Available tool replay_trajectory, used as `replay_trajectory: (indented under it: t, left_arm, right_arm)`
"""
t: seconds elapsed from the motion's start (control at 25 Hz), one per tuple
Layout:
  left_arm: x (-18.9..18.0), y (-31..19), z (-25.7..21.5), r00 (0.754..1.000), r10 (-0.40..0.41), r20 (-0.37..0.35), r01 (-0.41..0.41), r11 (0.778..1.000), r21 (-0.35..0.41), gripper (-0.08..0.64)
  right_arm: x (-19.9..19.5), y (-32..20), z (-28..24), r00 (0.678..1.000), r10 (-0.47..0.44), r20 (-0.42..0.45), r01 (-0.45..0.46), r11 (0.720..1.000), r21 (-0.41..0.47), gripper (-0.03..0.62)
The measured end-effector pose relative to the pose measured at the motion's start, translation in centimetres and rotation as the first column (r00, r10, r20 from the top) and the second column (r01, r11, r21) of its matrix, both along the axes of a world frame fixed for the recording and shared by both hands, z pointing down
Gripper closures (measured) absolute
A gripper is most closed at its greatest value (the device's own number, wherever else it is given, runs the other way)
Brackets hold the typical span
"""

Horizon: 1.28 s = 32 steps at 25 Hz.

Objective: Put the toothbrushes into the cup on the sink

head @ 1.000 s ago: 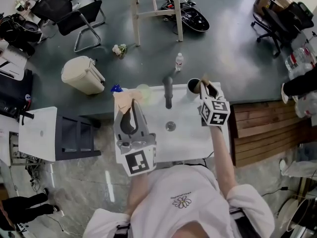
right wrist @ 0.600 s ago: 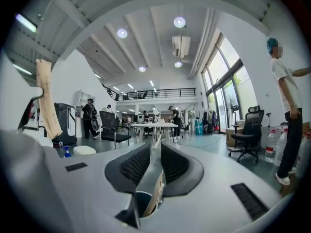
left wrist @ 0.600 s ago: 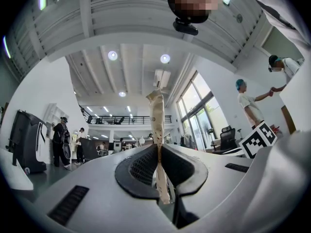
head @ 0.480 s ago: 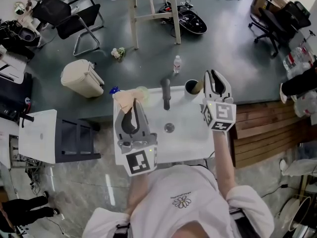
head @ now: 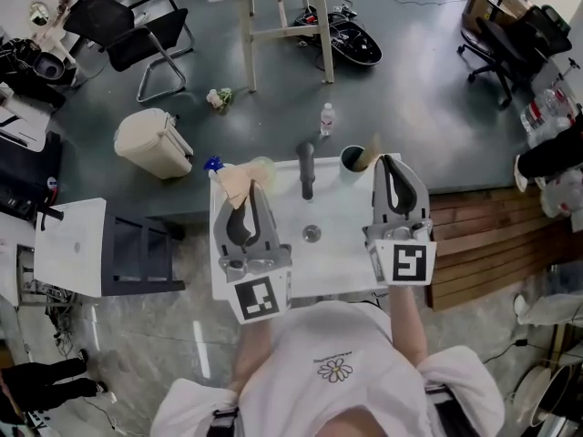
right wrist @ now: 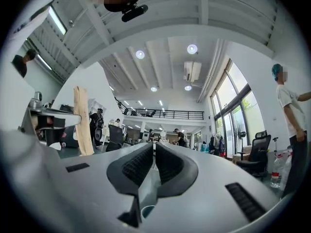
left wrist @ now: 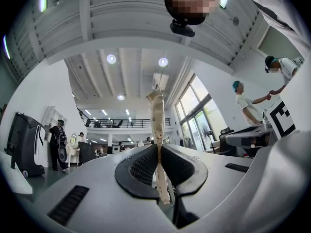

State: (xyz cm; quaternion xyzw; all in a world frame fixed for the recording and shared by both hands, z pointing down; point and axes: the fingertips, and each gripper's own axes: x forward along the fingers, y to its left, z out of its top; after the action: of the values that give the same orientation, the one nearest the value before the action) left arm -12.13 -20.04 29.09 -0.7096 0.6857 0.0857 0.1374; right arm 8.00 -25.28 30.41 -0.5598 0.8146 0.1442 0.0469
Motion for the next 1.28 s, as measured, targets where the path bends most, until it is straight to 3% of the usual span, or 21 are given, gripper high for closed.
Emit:
replay_trajectory:
  t: [0.16,0.36,1.0,1.16,1.28]
  left_arm:
    - [0.1,0.4,-0.1,1.0,0.001,0.013,-0.001,1.0,0.006,0.524]
    - [0.2,1.2,0.5,1.0,0.003,0.015,-0.003,1.0,-0.01,0.524]
    - [-1.1,1.2,1.6,0.999,-0.044,0.019,0.044,0.999,-0.024,0.525]
    - [-1.6,-1.0,1.1,0.995,-0.048,0.084,0.049,0.999,-0.013,0.525]
    - [-2.6,-4.0,2.3,0.996,-0.034,0.081,0.04,0.996,-0.075,0.525]
  right_arm:
    - [-0.6,1.6,0.0,1.0,0.01,0.003,-0.011,1.0,0.029,0.574]
    - [-0.4,3.0,2.3,1.0,-0.005,-0.011,0.005,1.0,-0.025,0.574]
    - [-0.5,3.6,3.4,1.0,-0.017,0.001,0.017,0.998,-0.067,0.574]
    - [0.1,3.8,3.4,1.0,-0.011,0.01,0.012,0.997,-0.071,0.574]
    - [0.9,4.0,3.7,1.0,0.006,0.015,-0.005,0.996,-0.086,0.574]
